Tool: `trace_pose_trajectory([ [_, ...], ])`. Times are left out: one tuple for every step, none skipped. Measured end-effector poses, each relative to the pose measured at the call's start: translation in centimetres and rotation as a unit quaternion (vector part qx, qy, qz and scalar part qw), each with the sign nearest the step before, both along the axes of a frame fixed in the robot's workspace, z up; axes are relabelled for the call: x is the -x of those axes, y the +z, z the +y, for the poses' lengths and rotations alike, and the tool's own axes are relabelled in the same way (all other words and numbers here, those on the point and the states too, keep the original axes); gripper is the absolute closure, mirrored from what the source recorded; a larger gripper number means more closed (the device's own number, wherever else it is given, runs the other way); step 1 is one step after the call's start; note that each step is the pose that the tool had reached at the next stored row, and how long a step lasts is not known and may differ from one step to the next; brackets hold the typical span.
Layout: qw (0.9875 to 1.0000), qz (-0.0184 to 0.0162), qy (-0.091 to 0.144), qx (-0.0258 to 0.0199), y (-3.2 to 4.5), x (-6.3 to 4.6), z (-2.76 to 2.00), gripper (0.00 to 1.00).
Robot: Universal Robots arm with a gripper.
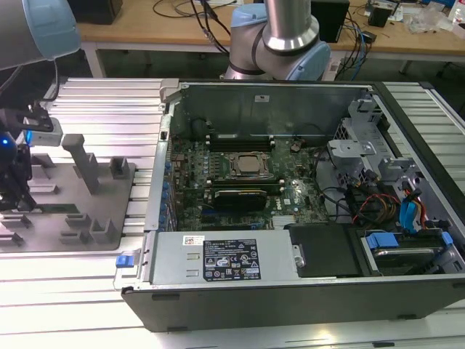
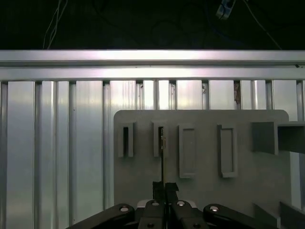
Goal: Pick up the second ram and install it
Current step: 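Pick up the second ram and move it above second insertion slot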
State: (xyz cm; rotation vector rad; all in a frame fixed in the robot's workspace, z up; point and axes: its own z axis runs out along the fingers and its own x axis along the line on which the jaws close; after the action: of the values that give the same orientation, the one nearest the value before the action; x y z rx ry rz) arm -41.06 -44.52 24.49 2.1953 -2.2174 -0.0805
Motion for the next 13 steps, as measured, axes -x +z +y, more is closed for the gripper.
trace_pose_trajectory([
  [1.0,0.0,0.0,0.0,0.24,0.0,0.01,0.91],
  [1.0,0.0,0.0,-0.0001,0.58,0.0,0.01,0.91],
  [1.0,0.0,0.0,0.0,0.84,0.0,0.01,0.91],
  [1.0,0.0,0.0,0.0,1.24,0.0,0.01,0.91],
  [1.0,0.0,0.0,0.0,1.6,0.0,0.01,0.91],
  [1.0,0.0,0.0,0.0,1.87,0.0,0.01,0.91],
  [1.0,0.0,0.0,0.0,2.37,0.0,0.01,0.91],
  [1.0,0.0,0.0,0.0,2.69,0.0,0.02,0.91],
  [1.0,0.0,0.0,-0.0001,2.96,0.0,0.02,0.91],
  [1.0,0.0,0.0,0.0,3.18,0.0,0.02,0.91],
  [1.0,0.0,0.0,0.0,3.61,0.0,0.02,0.91],
  [1.0,0.0,0.0,-0.0001,3.83,0.0,0.02,0.91],
  [1.0,0.0,0.0,0.0,4.03,0.0,0.03,0.91],
])
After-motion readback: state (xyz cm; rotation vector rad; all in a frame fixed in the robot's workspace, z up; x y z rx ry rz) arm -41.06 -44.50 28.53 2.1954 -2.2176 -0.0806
